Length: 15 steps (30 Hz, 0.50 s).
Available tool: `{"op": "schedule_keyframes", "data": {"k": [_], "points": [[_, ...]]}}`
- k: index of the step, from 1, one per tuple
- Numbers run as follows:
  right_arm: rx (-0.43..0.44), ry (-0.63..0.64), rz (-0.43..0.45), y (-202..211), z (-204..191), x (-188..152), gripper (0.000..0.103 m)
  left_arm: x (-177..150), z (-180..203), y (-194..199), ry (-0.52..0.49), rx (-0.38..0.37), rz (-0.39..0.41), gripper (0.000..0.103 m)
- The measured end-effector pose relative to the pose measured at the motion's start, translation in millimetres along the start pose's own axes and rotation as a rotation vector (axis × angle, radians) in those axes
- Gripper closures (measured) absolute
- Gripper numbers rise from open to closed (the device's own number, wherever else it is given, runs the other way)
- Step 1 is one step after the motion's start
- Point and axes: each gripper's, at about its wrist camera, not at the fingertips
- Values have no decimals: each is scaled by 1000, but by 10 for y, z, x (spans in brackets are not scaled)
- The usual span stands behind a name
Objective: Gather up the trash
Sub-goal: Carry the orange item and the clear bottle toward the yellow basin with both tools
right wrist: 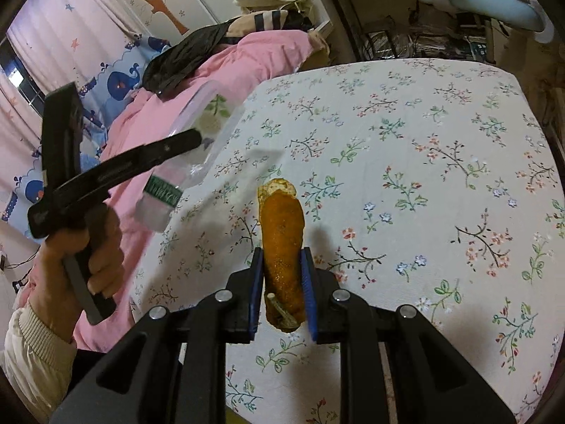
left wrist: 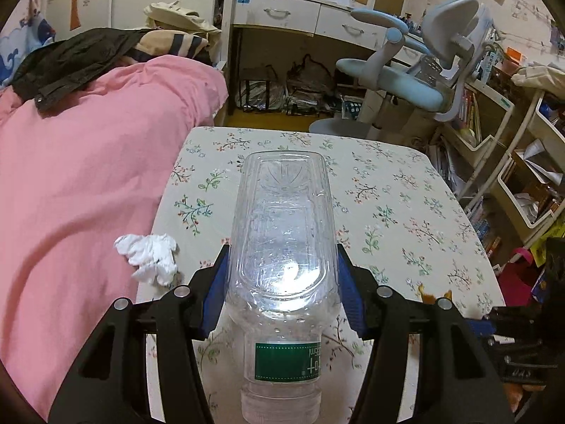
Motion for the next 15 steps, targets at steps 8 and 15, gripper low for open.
{"op": "schedule_keyframes", "data": {"k": [8,15], "points": [[-11,-54,21,78,124,-66,82,-143,-76,185,26,7,2,49],[11,-55,22,125,67,-134,82,-288,-150,401,54,5,8,49]]}}
Point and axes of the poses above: each gripper's, at about its wrist camera, not at the fingertips, and y roughly against the way its jaws point, z to its right, x to its top, and after that the axes turned 3 degrees about y, right-handed
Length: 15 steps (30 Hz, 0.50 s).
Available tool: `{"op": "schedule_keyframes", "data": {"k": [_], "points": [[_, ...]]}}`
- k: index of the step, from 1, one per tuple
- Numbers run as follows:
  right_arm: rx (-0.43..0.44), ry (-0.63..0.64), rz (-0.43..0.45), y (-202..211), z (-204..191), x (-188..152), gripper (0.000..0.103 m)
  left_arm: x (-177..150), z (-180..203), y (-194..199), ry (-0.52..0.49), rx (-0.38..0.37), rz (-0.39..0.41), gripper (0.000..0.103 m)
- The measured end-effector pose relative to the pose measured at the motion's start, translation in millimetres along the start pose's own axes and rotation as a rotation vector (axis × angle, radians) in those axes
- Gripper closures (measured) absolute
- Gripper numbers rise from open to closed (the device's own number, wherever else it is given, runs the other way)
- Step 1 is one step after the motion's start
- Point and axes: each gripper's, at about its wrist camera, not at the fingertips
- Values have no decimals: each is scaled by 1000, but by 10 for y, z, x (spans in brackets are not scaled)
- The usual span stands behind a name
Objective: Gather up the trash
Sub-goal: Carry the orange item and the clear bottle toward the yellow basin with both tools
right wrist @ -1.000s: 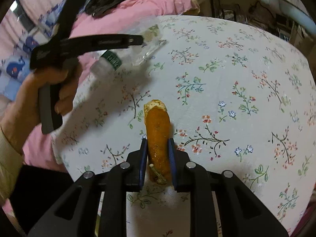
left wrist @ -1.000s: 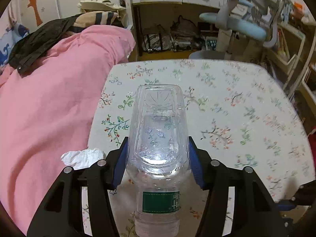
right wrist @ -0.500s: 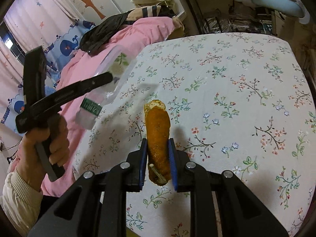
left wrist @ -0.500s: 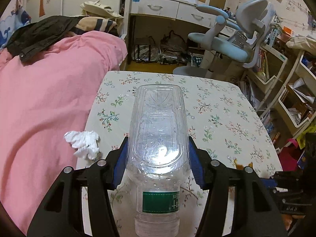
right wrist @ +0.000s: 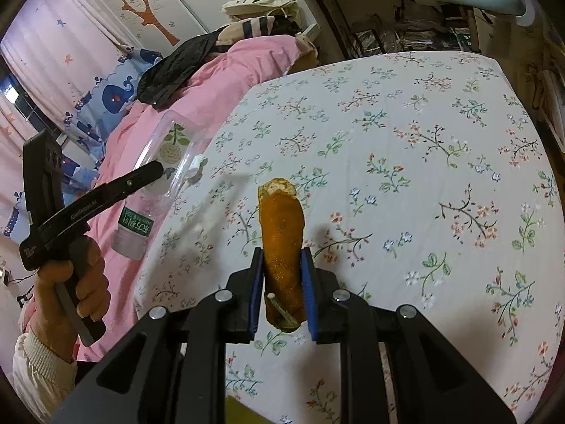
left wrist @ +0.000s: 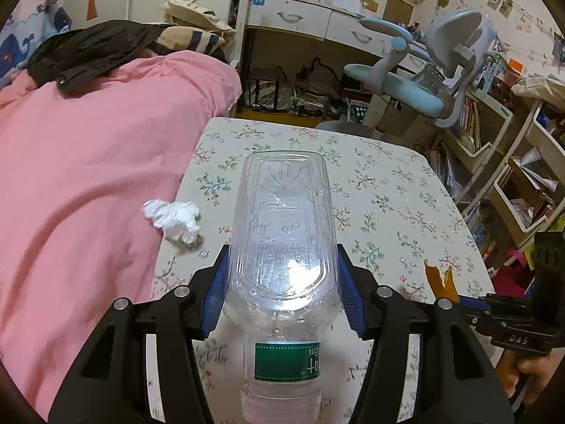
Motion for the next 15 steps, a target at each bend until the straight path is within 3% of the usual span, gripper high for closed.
{"op": "schedule_keyframes", "data": {"k": [15], "points": [[80,53,32,174,-393,-327,82,-413,-53,630,63,-21,38,49]]}}
Point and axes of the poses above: each gripper's, at about its wrist camera, not at the fingertips, and y roughly against the way its jaws point, z to its right, x to its top, and after that the axes turned 3 degrees about y, right-handed
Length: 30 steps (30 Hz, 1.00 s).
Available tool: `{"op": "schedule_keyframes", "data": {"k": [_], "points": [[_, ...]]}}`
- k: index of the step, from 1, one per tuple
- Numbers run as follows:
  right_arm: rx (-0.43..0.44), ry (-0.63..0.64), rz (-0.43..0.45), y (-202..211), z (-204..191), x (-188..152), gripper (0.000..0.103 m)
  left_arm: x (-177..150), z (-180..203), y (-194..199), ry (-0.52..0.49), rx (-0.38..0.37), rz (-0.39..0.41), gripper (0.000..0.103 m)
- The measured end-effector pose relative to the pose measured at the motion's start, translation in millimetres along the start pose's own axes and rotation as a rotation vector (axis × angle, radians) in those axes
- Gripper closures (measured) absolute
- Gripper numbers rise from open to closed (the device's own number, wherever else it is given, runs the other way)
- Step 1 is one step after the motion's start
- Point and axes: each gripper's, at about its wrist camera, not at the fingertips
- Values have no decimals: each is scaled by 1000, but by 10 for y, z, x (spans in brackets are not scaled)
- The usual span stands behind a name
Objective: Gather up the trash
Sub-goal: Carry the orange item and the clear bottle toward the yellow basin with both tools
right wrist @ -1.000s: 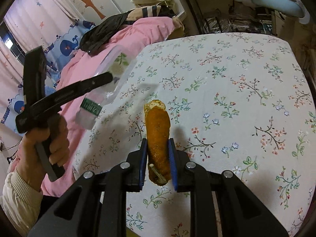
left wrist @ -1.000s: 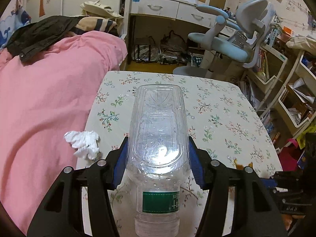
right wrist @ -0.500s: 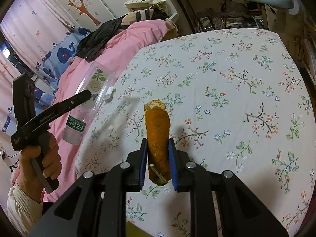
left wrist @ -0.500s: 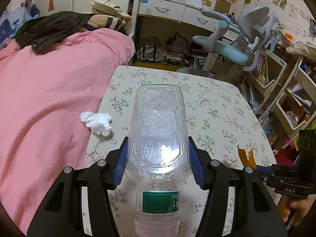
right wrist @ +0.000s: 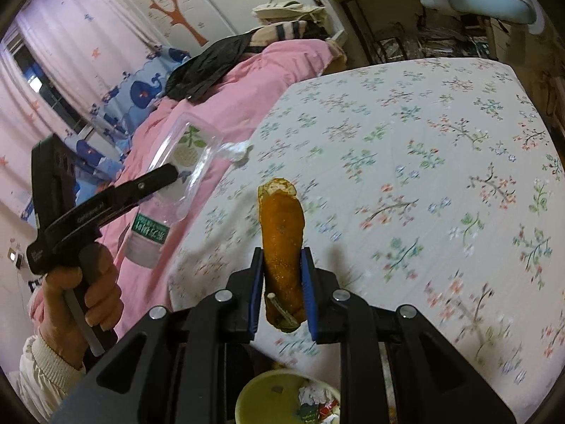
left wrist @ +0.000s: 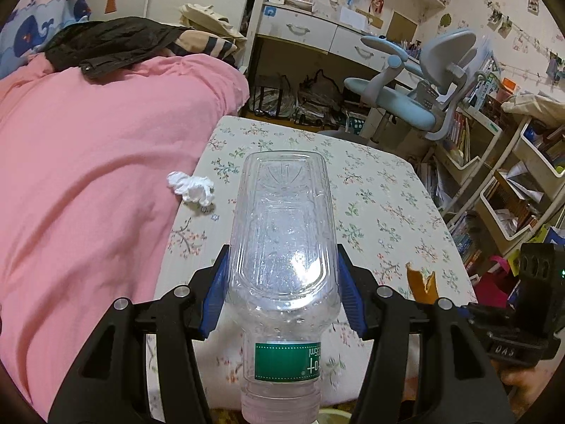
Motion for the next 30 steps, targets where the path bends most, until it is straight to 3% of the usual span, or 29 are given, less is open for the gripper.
{"op": "schedule_keyframes", "data": {"k": [17,30], "points": [[42,41,-68,86,-406,-778,82,-478,-161,469,59,28,10,49],[39,14,-80,211,-433,-1078,82,-705,-115,666,50,22,17,49]]}}
Point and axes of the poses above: each gripper's, at about its wrist camera, not at the fingertips, and y roughly against the way its jaws point, z to its right, x to its top, and after that the axes turned 3 degrees about y, right-handed
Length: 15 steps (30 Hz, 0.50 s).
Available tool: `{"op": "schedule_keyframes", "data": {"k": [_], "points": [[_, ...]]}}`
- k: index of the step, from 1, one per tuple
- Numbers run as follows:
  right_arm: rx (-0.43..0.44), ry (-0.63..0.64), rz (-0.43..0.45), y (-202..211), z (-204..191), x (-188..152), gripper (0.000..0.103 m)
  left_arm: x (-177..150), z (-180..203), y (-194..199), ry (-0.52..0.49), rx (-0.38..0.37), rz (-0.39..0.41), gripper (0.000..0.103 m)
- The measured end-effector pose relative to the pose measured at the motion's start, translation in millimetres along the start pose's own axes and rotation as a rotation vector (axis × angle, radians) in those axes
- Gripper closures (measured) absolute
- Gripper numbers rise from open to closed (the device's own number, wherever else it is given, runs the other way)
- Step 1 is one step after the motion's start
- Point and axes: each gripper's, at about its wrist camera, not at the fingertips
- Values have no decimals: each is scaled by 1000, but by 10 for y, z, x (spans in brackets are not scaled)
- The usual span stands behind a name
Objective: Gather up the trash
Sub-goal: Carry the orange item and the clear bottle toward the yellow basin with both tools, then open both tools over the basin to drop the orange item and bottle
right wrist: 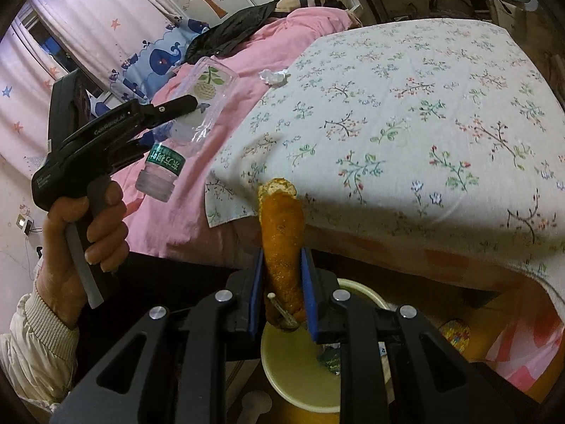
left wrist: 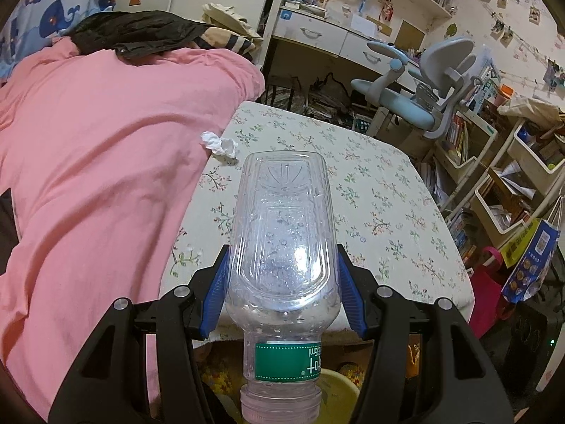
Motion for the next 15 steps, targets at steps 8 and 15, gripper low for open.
{"op": "schedule_keyframes", "data": {"k": [8,15], "points": [[12,13,-43,-27,-74,-155,82,-133,152,108,-74,30,24,49],[6,66,-123,-156,-215,-312,81,-268,343,224,-162,43,48,49]]}}
Point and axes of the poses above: each gripper's, at about its wrist camera, not at the fingertips, and y roughly against the way its jaws point, z to its right, x to its top, and after that the axes turned 3 degrees about y, right-handed
